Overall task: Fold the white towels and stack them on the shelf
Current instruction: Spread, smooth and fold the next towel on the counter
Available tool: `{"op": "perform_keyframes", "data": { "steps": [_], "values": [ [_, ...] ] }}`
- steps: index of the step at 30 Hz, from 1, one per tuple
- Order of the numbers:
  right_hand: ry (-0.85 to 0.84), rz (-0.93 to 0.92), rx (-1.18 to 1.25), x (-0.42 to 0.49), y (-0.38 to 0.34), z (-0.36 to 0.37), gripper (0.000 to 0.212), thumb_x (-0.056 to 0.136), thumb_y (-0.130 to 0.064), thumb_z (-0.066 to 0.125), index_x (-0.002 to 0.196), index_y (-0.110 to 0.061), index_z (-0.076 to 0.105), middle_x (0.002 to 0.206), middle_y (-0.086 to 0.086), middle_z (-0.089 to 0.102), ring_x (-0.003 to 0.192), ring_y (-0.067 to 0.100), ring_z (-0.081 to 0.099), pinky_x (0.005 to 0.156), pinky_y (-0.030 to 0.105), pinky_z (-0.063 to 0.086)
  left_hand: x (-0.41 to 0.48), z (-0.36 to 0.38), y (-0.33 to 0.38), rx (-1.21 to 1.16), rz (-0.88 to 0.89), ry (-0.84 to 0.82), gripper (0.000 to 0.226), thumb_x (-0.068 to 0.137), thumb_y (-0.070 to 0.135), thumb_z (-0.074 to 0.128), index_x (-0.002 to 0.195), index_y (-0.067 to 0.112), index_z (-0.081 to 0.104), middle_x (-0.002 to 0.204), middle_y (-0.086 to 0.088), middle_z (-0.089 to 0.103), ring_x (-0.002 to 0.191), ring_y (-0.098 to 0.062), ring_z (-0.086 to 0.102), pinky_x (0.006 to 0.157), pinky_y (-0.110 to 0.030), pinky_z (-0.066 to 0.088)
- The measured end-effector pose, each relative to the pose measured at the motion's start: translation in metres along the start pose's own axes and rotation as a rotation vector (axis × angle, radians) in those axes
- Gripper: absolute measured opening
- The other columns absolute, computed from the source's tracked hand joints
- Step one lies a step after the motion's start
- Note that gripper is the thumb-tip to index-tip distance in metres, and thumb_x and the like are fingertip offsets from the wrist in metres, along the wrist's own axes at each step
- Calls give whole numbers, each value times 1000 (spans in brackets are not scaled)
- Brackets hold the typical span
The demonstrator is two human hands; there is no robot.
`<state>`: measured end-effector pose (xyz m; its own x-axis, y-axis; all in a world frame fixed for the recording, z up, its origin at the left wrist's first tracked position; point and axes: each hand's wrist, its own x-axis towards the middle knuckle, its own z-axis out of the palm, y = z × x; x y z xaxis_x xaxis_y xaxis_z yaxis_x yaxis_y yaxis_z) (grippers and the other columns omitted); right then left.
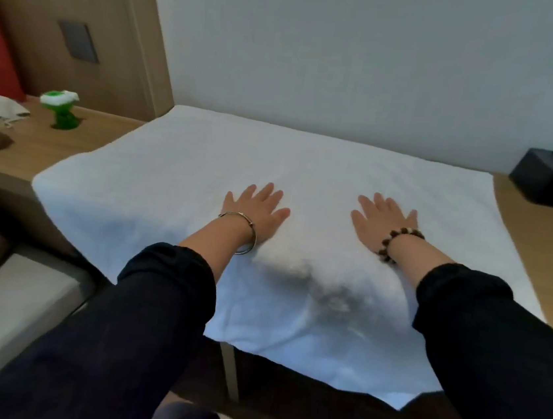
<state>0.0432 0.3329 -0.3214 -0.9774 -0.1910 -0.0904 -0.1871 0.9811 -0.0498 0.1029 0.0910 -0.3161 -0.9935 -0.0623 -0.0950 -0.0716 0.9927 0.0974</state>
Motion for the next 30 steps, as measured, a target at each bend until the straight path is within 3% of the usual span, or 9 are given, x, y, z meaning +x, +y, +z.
{"op": "perform_keyframes", "data": {
  "steps": [3, 6, 9, 14, 16, 20, 24, 27, 30],
  "values": [
    [-28, 158, 4, -4, 23, -2, 61, 96, -56, 12, 152, -32, 5, 161, -3, -6, 147, 21, -2, 115, 57, 1, 2, -1, 12, 19, -85, -19, 59, 97, 52, 12, 151, 30, 3, 159, 11, -7, 147, -19, -4, 114, -55, 2],
    [-81, 130, 7, 12, 29, -7, 62, 96, -57, 11, 152, -33, 1, 160, -2, -9, 147, 22, -4, 113, 59, 0, 21, -4, 33, 11, -160, -26, 63, 95, 55, 14, 151, 26, 10, 160, 7, -1, 146, -23, -3, 112, -58, 1],
    [-109, 167, 13, 41, 51, -16, 62, 96, -57, 11, 152, -33, 0, 160, -4, -11, 147, 22, -5, 113, 59, 0, 50, -5, 67, -16, -25, -30, 60, 95, 55, 18, 148, 28, 18, 159, 6, 6, 146, -26, -3, 111, -61, 4],
    [-90, 284, 52, 84, 98, -22, 61, 98, -54, 11, 152, -30, 1, 160, -4, -9, 147, 21, -3, 114, 56, 0, 100, 1, 118, 22, 171, -67, 61, 95, 59, 14, 150, 36, 3, 159, 8, -6, 146, -23, -9, 112, -58, -3],
    [-62, 316, 37, 100, 115, -28, 58, 100, -47, 16, 152, -22, 10, 161, 2, 1, 146, 23, 7, 115, 54, 8, 116, 4, 132, 48, 212, -49, 61, 94, 61, 13, 149, 39, 1, 159, 10, -7, 146, -21, -9, 112, -58, -2],
    [53, 437, -112, 121, 148, -41, 50, 95, -24, 44, 141, -6, 34, 147, 15, 29, 134, 33, 31, 107, 46, 31, 139, 8, 145, 84, 259, -27, 61, 91, 65, 11, 147, 45, -3, 159, 13, -8, 146, -20, -10, 110, -61, -2],
    [89, 504, -283, 132, 165, -57, 57, 86, -28, 65, 133, -1, 45, 136, 17, 48, 125, 32, 46, 103, 41, 39, 152, 11, 149, 86, 282, -2, 61, 90, 67, 12, 146, 49, -2, 159, 13, -7, 146, -20, -9, 109, -63, -1],
    [61, 529, -121, 152, 174, -67, 39, 85, -18, 67, 118, 1, 58, 116, 16, 60, 111, 33, 57, 89, 40, 47, 158, 12, 152, 94, 292, 6, 61, 89, 67, 12, 145, 50, -2, 159, 13, -7, 146, -20, -9, 109, -64, -1],
    [180, 525, -60, 170, 176, -68, 20, 90, -12, 61, 105, 0, 63, 101, 16, 62, 96, 33, 60, 75, 37, 46, 163, 13, 154, 96, 287, 12, 60, 89, 67, 11, 145, 50, -3, 159, 13, -7, 146, -20, -9, 108, -65, -1]
  ]
}}
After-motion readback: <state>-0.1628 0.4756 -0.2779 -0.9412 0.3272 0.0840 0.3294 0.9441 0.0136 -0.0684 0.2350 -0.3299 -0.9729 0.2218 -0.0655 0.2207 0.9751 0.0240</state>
